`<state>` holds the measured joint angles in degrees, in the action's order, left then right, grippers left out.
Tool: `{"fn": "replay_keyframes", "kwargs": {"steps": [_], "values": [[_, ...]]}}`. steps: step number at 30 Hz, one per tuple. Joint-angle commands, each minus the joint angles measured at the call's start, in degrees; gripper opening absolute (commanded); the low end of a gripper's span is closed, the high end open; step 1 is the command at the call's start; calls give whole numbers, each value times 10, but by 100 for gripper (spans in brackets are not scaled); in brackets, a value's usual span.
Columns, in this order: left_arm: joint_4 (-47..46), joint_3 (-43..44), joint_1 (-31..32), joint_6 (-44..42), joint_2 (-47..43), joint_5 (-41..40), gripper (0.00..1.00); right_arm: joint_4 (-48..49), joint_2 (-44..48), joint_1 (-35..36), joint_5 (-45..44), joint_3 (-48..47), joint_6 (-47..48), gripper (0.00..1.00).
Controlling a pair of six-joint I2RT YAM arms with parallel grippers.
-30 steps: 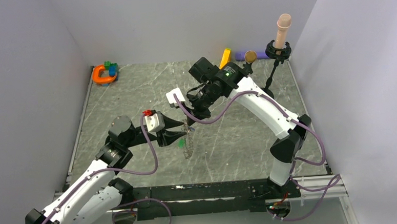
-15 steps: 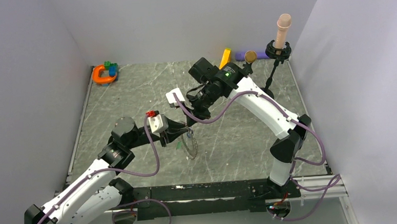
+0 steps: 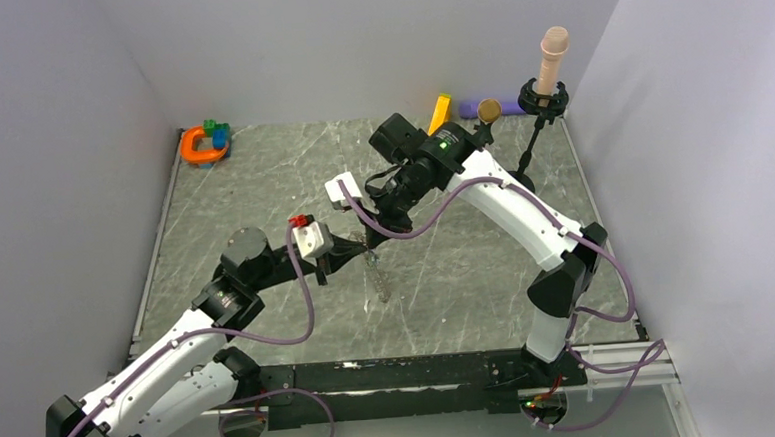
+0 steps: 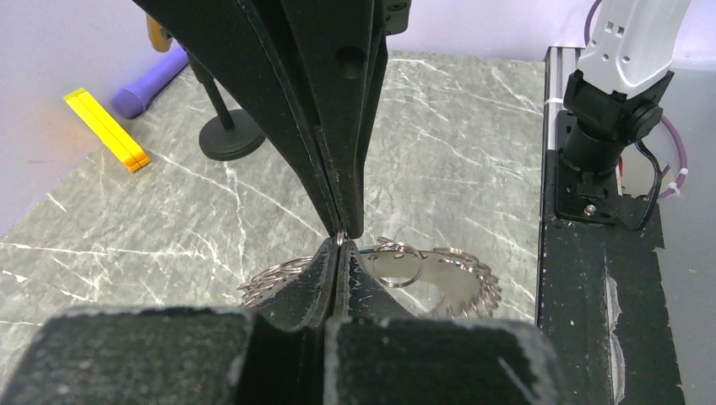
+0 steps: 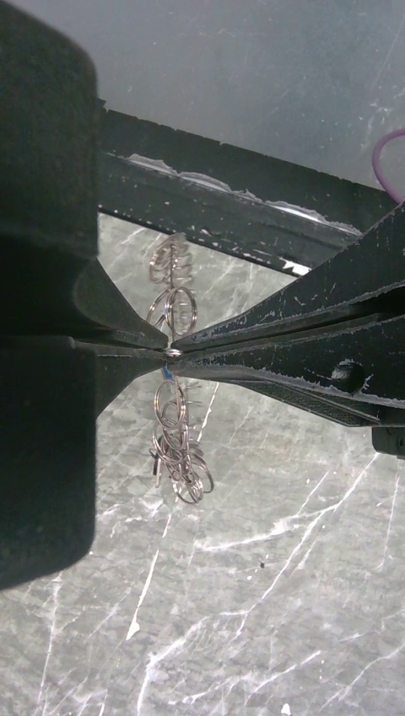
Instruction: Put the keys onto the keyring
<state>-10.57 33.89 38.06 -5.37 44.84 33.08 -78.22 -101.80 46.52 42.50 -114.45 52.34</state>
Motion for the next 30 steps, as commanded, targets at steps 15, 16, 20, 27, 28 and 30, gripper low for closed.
{"fn": "replay_keyframes", "kwargs": {"steps": [15, 16, 20, 27, 28, 30], "values": [[-332, -157, 5, 119, -113, -39, 0, -32, 33, -53, 190, 0, 75, 42], [-366, -168, 5, 133, -111, -43, 0, -35, 32, -53, 194, 0, 80, 42], [-493, -204, 2, 174, -95, -49, 0, -45, 31, -53, 212, 5, 90, 38], [-592, -222, -3, 215, -63, -38, 0, -22, 29, -53, 232, 22, 63, 37], [-595, -220, -3, 217, -61, -36, 0, -17, 27, -52, 234, 18, 55, 37], [-600, -218, -3, 218, -58, -35, 0, -11, 20, -52, 235, 7, 46, 38]]}}
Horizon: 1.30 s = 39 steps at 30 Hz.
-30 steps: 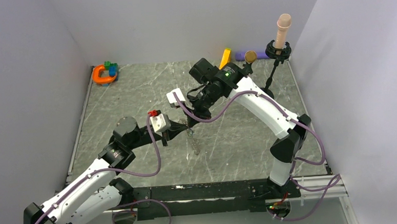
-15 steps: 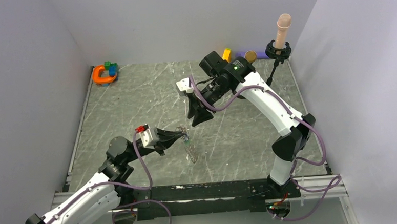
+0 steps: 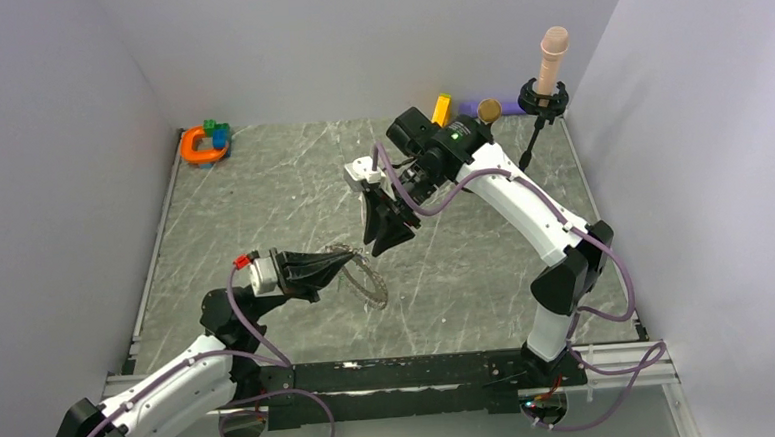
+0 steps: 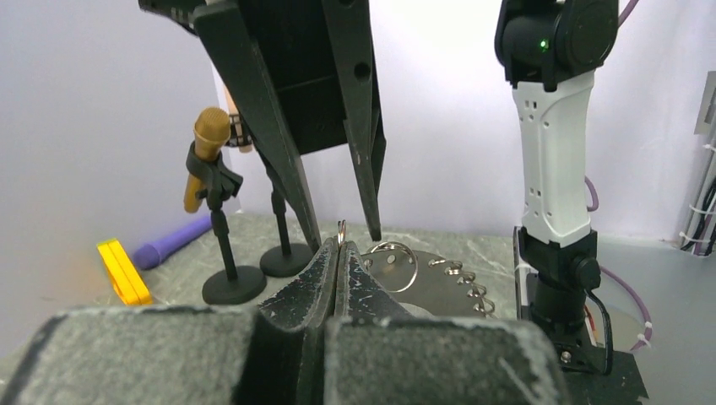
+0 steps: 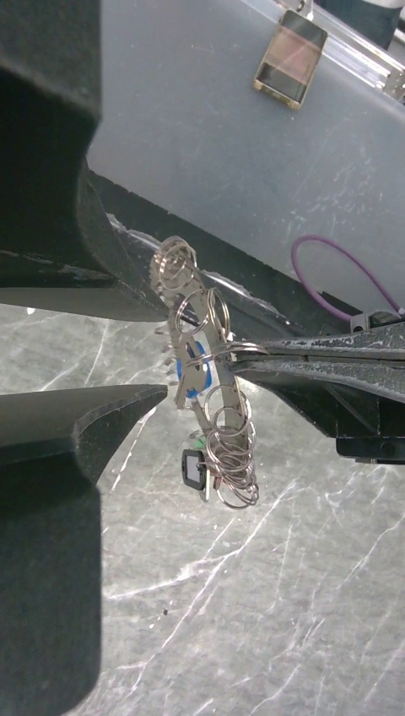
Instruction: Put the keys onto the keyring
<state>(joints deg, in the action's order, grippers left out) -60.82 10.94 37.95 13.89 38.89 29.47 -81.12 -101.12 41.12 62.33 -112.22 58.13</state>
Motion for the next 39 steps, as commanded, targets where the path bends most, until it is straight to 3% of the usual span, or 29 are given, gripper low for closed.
{"fn": "replay_keyframes", "kwargs": {"steps": [1, 17, 22, 29, 39], "values": [[-97, 13, -2, 26, 3, 3, 0, 19, 11, 1, 38, -21, -15, 38], [-113, 19, -2, 38, 27, 15, 0, 44, -2, 15, 52, -26, -49, 35], [-111, 19, -2, 37, 21, 12, 0, 46, -3, 18, 48, -23, -52, 25], [-137, 14, -3, 51, 25, 7, 0, 51, -3, 20, 41, -19, -58, 1], [-234, 6, -3, 83, 60, -35, 0, 37, 1, 42, 37, -11, -36, 0]]}}
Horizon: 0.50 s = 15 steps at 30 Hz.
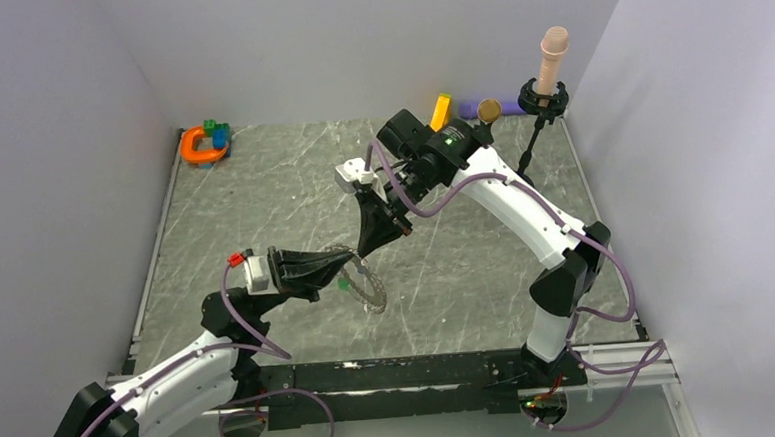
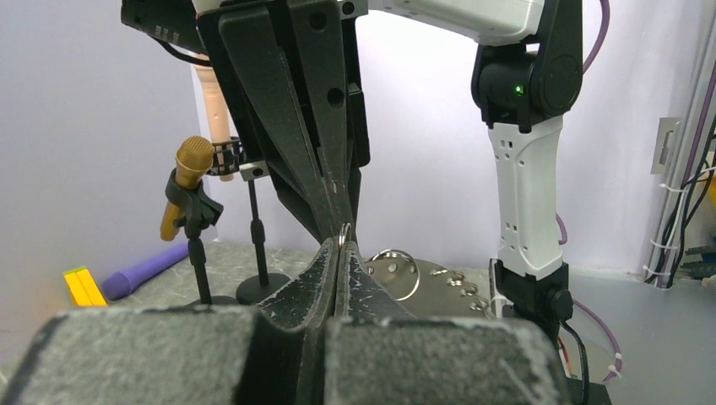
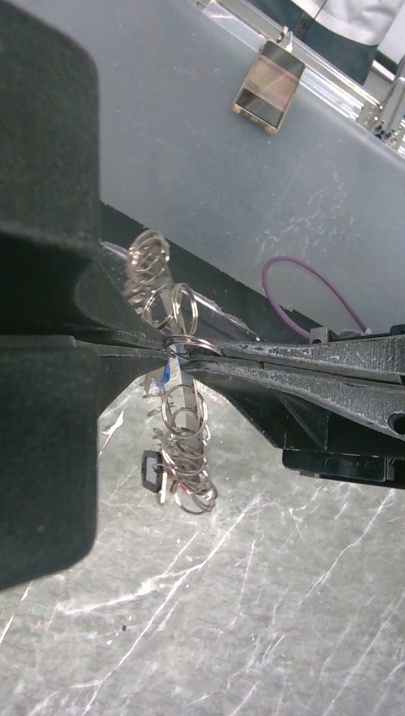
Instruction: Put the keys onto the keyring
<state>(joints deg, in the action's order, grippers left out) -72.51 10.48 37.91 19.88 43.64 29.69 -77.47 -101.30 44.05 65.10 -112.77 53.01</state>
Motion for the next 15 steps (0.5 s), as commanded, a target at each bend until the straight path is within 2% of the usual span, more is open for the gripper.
{"fn": "replay_keyframes", "kwargs": {"steps": [1, 5, 8, 12, 15], "values": [[-134, 10, -3, 29, 21, -40, 0, 3, 2, 13, 9, -6, 13, 0], [-225, 11, -2, 65, 80, -52, 0, 17, -2, 17, 13, -5, -3, 0], [-228, 18, -2, 71, 94, -52, 0, 24, -4, 16, 11, -10, -13, 1], [-214, 12, -2, 53, 84, -47, 0, 15, 4, 5, 2, -17, -12, 21], [-144, 16, -3, 32, 53, -35, 0, 11, 13, -7, -4, -23, -9, 28]]}}
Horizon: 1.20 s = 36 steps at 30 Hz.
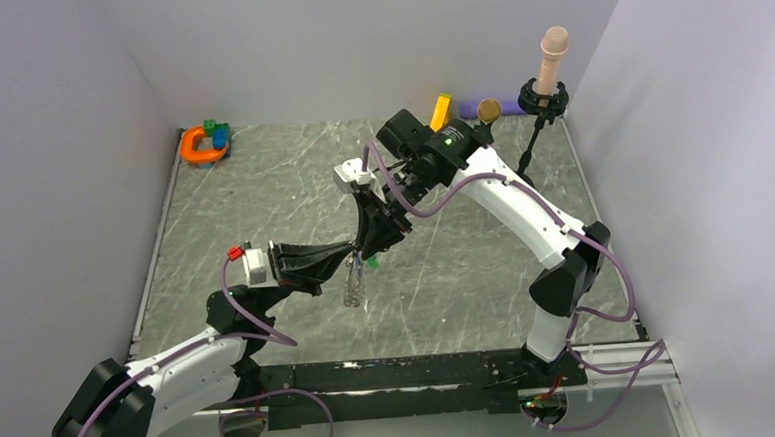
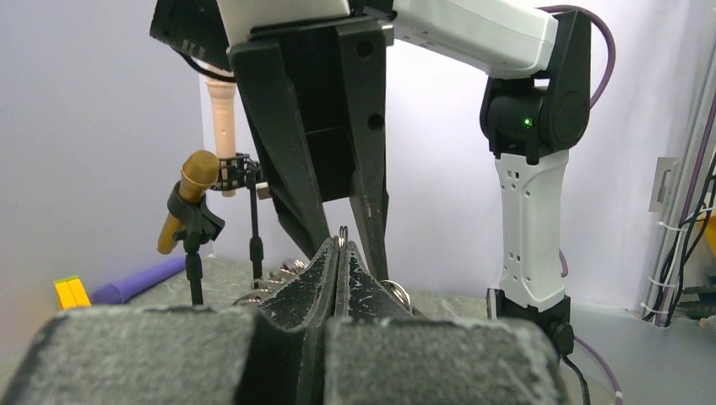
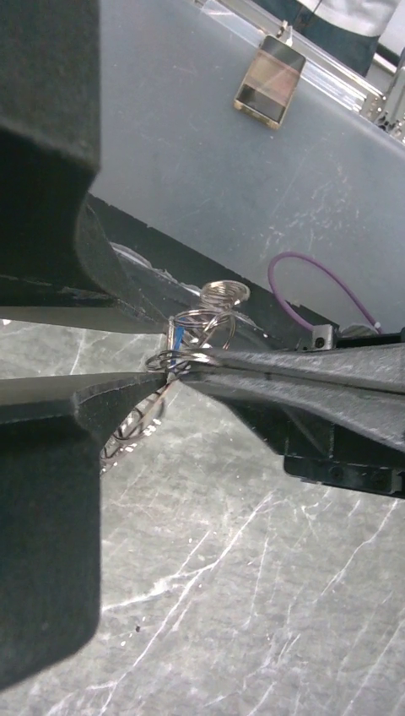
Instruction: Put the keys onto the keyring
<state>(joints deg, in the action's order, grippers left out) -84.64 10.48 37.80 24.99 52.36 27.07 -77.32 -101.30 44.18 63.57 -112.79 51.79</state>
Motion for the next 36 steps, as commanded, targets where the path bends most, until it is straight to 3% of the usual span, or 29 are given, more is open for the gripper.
{"fn": "replay_keyframes", "kwargs": {"steps": [1, 8, 17, 18, 20, 29, 32, 36], "values": [[-1, 17, -3, -26, -44, -5, 0, 11, 15, -11, 10, -26, 2, 28], [86, 29, -2, -51, -80, 3, 0, 20, 5, -16, 8, -55, -10, 28], [53, 31, -3, -37, -51, 8, 0, 31, -5, -13, 24, -58, -23, 29], [52, 31, -2, -37, -51, 8, 0, 78, -4, -12, 24, -54, -23, 29], [50, 30, -2, -38, -51, 5, 0, 32, -2, -10, 21, -45, -23, 29], [47, 26, -2, -35, -58, -2, 0, 39, 0, -8, 2, -27, -31, 29], [44, 25, -3, -34, -58, -4, 0, 41, 0, -8, 4, -28, -33, 25], [43, 24, -2, -33, -58, -6, 0, 38, -3, -7, 11, -36, -29, 6]]}}
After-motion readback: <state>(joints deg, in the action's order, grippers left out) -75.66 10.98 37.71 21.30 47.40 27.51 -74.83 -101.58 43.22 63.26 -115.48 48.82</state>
